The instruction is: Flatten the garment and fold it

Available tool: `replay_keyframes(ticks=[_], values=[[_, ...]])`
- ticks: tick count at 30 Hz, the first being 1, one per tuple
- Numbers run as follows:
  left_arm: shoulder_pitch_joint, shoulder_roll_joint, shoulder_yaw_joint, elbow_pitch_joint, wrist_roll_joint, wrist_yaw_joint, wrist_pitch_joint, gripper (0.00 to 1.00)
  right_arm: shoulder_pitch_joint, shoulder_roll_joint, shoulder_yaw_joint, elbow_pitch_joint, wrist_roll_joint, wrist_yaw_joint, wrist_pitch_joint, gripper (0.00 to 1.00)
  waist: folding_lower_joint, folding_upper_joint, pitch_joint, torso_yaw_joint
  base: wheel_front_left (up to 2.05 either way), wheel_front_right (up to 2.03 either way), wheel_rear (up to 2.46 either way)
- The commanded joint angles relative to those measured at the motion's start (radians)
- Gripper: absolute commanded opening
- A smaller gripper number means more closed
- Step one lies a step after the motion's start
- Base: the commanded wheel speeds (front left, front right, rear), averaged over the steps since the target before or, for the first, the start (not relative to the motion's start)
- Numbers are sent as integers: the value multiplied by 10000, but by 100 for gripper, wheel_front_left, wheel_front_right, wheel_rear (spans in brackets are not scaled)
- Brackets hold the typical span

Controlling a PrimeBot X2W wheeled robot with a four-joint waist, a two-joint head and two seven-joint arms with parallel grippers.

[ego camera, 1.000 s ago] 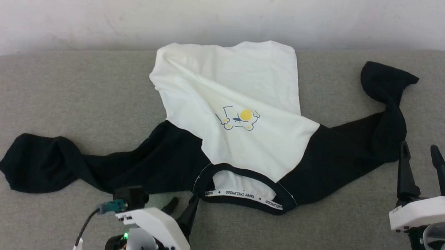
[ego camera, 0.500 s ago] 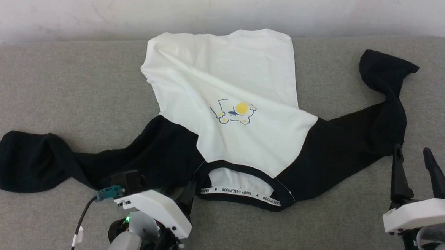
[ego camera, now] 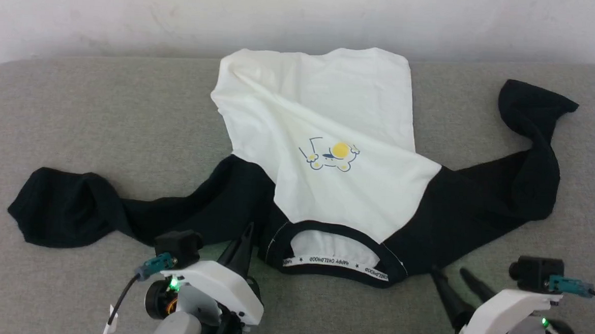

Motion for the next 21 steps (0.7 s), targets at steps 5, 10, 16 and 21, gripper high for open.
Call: replay_keyframes(ticks=[5, 10, 16, 21], values=[[356, 169, -301, -628, 412, -39, -271, 0, 315, 194, -401, 8, 921, -11, 1564, 100, -1, 0, -208, 537, 0, 0, 0], [513, 198, -555, -1088, 557, 10, -169, 0, -100, 324, -1037, 649, 1342, -11, 2118, 100, -1, 0, -142, 875, 0, 0, 0], [600, 255, -692, -1290, 630, 109, -41, 0, -668, 335, -999, 1535, 2101, -11, 1926, 100, -1, 0, -53, 1153, 0, 0, 0], [626, 321, -765, -1356, 662, 140, 18, 0, -954, 336, -929, 2052, 2406, -11, 1716, 100, -1, 0, 0, 1265, 0, 0, 0]])
